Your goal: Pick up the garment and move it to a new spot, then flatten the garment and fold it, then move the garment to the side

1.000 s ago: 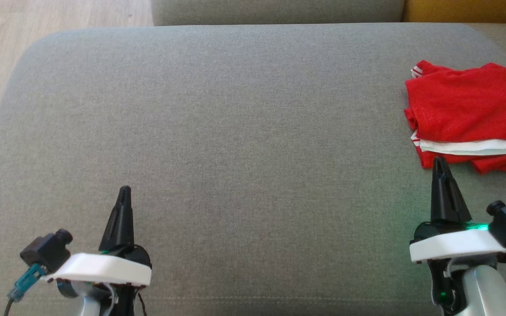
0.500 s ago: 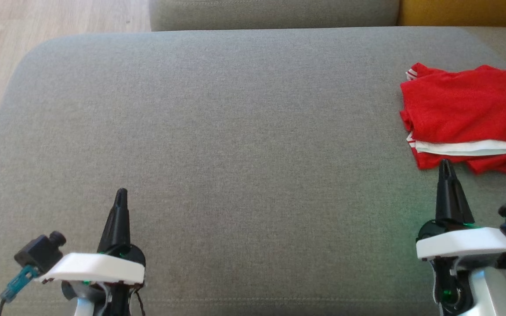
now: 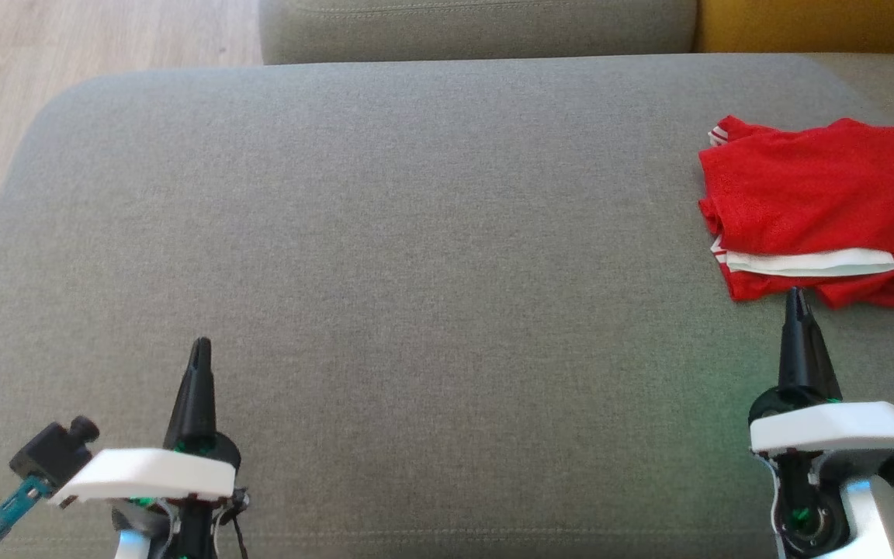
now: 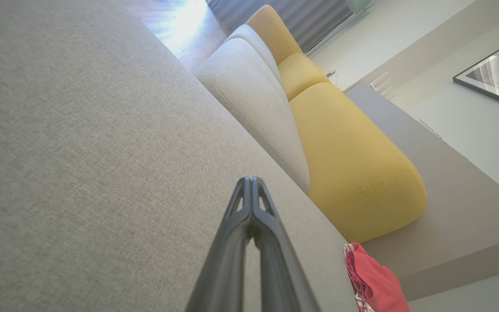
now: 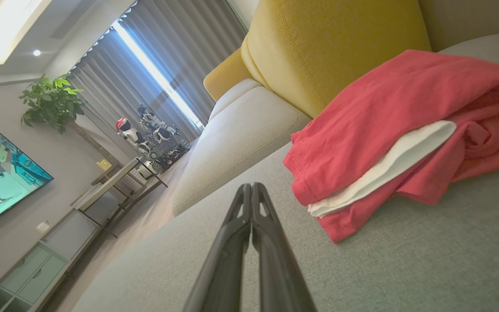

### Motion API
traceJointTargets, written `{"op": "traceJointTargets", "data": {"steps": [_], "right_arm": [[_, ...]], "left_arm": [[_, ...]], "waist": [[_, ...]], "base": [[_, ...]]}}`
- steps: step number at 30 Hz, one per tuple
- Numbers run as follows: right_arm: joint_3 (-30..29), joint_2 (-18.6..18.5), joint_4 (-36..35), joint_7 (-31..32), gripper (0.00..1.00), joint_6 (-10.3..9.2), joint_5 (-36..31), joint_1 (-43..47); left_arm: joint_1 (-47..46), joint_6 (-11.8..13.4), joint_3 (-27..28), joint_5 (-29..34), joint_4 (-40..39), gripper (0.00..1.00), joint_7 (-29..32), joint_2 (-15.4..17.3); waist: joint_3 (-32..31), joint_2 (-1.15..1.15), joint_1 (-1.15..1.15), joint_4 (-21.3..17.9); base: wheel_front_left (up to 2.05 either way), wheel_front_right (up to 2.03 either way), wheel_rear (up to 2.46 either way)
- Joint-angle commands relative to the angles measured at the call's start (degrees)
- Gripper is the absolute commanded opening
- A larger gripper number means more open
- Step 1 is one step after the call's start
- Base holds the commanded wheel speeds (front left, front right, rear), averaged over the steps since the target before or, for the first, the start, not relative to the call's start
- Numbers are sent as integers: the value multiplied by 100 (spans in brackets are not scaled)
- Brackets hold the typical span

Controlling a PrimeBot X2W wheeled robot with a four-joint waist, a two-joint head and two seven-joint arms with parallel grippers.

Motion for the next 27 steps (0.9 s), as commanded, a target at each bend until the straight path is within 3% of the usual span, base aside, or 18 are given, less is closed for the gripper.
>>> {"op": "traceJointTargets", "data": {"steps": [1,27], "right_arm": [[3,-121,-143,24,0,-1,182,-216],[-97,-151,-37,446,0,-2,2085,-225]], "left_arm": [[-301,-17,113,-126,-147,0,24,90],[-389,-26,363,-1511,-33,0,450,121]], "waist": [[-7,0,0,-4],[-164,0,0,-95]], "base": [[0,0,0],[0,0,0]]}}
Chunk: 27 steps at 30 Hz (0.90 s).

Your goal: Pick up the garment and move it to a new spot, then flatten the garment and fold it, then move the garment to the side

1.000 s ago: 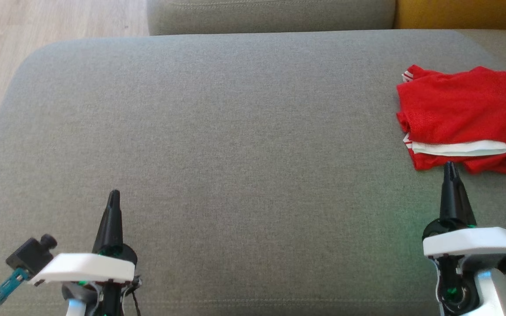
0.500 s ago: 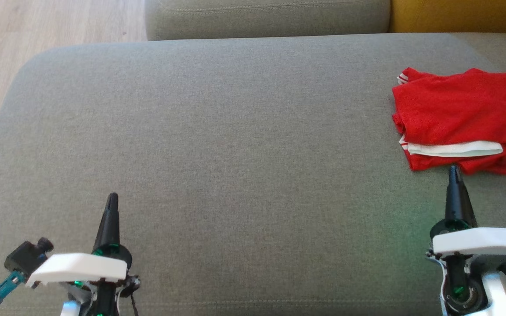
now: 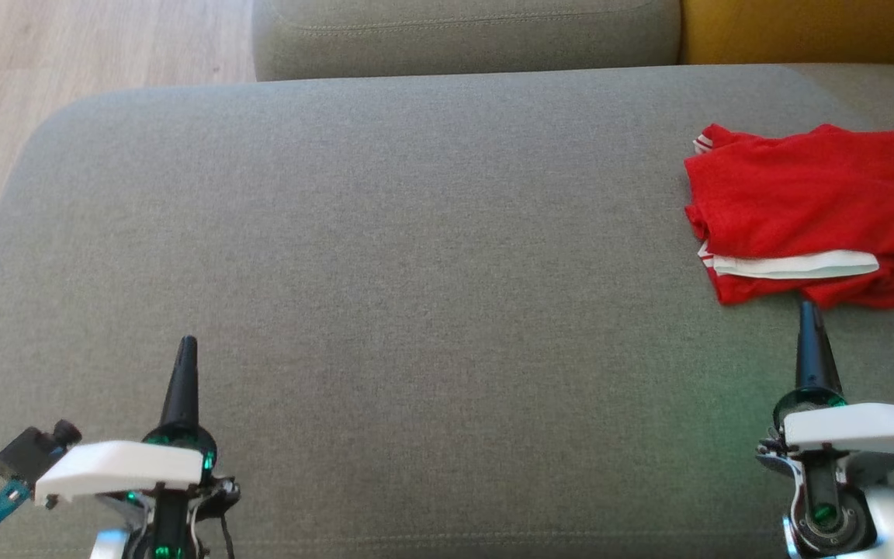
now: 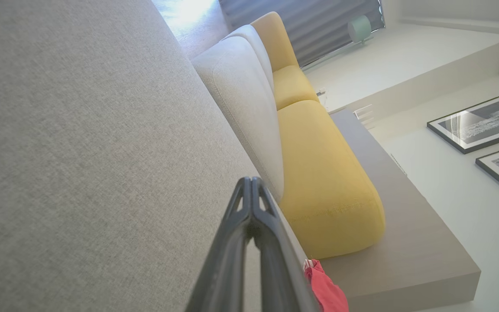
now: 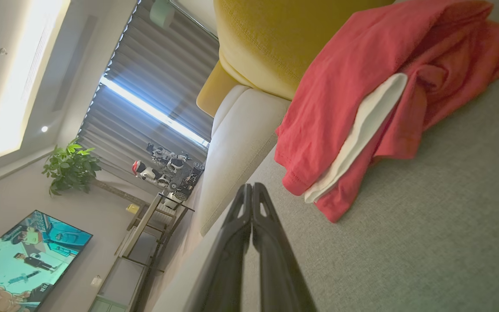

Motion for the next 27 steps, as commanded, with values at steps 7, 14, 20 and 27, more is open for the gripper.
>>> {"op": "traceJointTargets", "data": {"steps": [7,14,20,27], "right_arm": [[17,-131,-142,136,0,-2,599,-228],[-11,-133,-118,234,0,-3,1017,-231],[-41,-134,-94,334,0,-3,1434,-234],[-77,-135,-66,452,0,-3,1919,-237]], "left_arm": [[-298,-27,232,-440,-131,0,151,110],[-318,-29,294,-742,-105,0,251,112],[-338,-31,358,-1043,-78,0,353,113],[-363,-34,434,-1393,-47,0,472,114]], "waist": [[-43,0,0,-25],[-78,0,0,-45],[-112,0,0,-66],[-153,0,0,-89]], "base": [[0,0,0],[0,0,0],[0,0,0],[0,0,0]]}}
